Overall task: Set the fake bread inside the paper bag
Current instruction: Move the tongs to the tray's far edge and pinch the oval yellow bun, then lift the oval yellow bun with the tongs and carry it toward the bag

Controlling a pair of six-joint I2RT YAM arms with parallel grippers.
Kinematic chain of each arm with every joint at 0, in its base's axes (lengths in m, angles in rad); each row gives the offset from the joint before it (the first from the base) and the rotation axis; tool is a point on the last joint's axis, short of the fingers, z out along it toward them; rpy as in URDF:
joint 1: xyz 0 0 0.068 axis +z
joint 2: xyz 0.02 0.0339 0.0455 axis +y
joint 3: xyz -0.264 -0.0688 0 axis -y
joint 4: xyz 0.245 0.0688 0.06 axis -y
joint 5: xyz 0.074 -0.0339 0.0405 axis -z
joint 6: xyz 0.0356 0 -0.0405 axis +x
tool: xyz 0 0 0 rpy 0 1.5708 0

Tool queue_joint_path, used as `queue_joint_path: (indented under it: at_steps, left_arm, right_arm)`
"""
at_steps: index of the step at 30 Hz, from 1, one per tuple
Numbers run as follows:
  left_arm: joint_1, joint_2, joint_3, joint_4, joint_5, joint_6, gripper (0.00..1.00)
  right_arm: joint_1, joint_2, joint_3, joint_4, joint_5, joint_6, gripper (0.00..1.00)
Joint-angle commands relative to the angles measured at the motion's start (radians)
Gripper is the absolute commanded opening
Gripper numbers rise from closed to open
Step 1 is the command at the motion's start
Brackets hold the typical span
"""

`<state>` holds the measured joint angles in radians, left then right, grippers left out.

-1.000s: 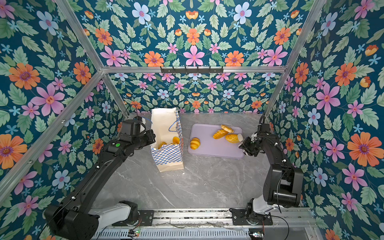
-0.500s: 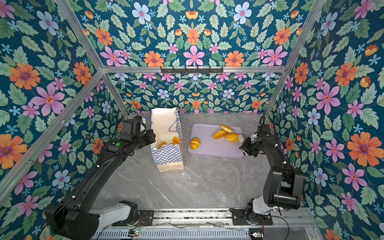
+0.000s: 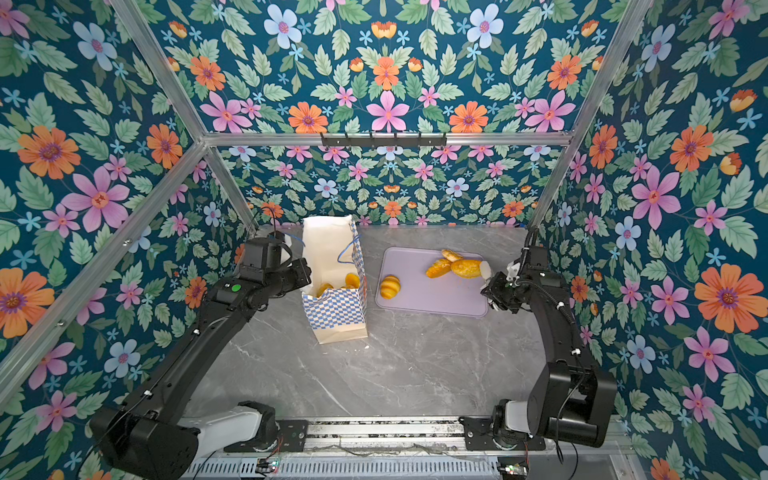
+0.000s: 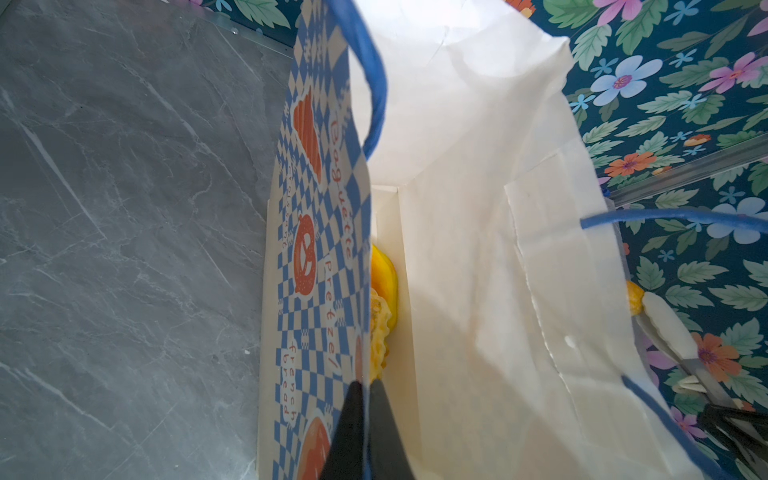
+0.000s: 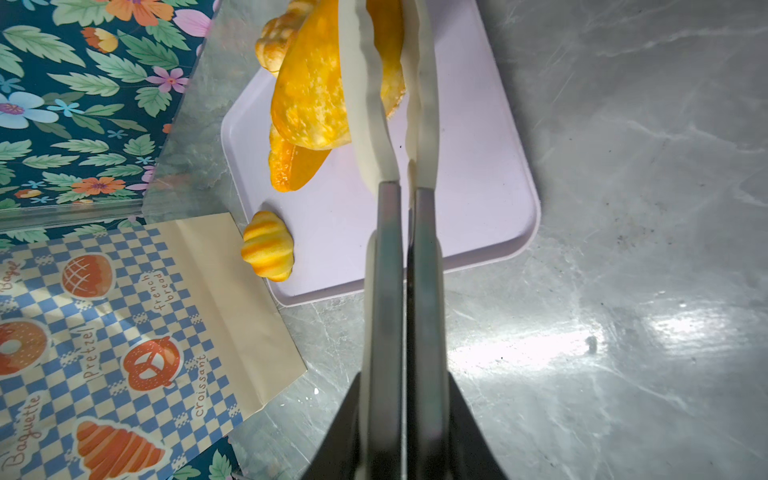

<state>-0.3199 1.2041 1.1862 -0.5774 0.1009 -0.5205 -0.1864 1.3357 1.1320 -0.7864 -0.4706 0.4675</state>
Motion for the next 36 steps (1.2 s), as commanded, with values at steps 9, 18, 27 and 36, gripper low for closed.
queue_joint_path:
  at_steps: [9,18,27,36]
  left_arm:
    - [0.0,-0.012,0.001,-0.009,-0.011,0.01,0.05]
    - [0.001,-0.015,0.001,-0.01,-0.01,0.01,0.05]
    - [0.0,-0.014,-0.002,-0.009,-0.01,0.008,0.05]
    - [0.001,-0.009,0.0,-0.006,-0.01,0.008,0.05]
  right_arm:
    - [0.001,-0.084,0.062,-0.06,-0.029,-0.005,0.11]
    - [-0.001,-0.134,0.131,-0.103,-0.057,0.006,0.11]
    - [0.0,-0.173,0.218,-0.133,-0.109,0.033,0.11]
    - [0.006,-0.197,0.304,-0.146,-0.155,0.065,0.11]
